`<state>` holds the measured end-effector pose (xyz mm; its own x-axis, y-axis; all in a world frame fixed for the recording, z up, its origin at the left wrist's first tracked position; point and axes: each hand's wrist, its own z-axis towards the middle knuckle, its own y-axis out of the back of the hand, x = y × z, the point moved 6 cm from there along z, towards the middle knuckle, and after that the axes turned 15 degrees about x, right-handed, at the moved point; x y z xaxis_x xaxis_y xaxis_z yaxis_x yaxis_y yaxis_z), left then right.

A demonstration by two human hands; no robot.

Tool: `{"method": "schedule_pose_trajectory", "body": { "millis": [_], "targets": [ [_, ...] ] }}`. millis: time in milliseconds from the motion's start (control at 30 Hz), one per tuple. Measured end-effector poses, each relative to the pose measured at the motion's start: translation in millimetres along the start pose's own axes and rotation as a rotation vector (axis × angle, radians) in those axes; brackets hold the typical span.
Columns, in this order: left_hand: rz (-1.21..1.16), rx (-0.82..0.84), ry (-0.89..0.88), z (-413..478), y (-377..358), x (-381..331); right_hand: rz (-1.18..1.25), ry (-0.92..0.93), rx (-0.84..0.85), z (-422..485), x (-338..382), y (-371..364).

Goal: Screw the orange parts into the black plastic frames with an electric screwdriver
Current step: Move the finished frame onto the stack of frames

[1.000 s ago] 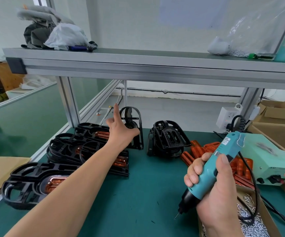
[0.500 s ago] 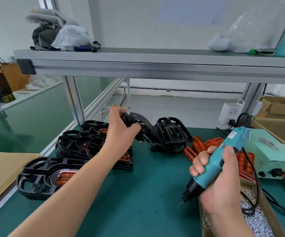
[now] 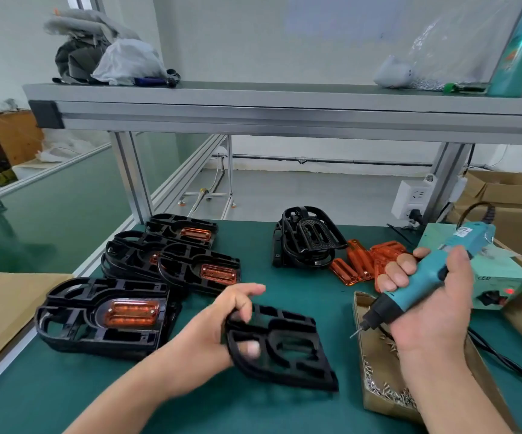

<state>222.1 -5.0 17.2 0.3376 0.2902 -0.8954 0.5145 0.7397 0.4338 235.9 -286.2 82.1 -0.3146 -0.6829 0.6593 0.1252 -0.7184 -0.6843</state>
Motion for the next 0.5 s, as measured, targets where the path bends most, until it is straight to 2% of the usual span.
{"method": "schedule_pose_trajectory", "body": {
  "millis": [100, 200, 400, 500],
  "targets": [
    [0.203, 0.132, 0.138, -6.0, -3.0, 11.7, -0.022, 0.003, -0.037, 5.9, -0.6, 13.7],
    [0.31, 0.239, 0.201, -9.5, -3.8, 9.4, 0.051, 0.018, -0.058, 17.8, -6.4, 32.5],
    [0.305, 0.46, 0.349, -19.7, -6.4, -2.9, 0.076, 0.036, -0.032, 28.6, -11.2, 54.6],
    [0.246, 0.468, 0.361, -21.9, -3.2, -8.8, 0.09, 0.044, -0.036, 29.8, -10.2, 56.6]
  ]
}}
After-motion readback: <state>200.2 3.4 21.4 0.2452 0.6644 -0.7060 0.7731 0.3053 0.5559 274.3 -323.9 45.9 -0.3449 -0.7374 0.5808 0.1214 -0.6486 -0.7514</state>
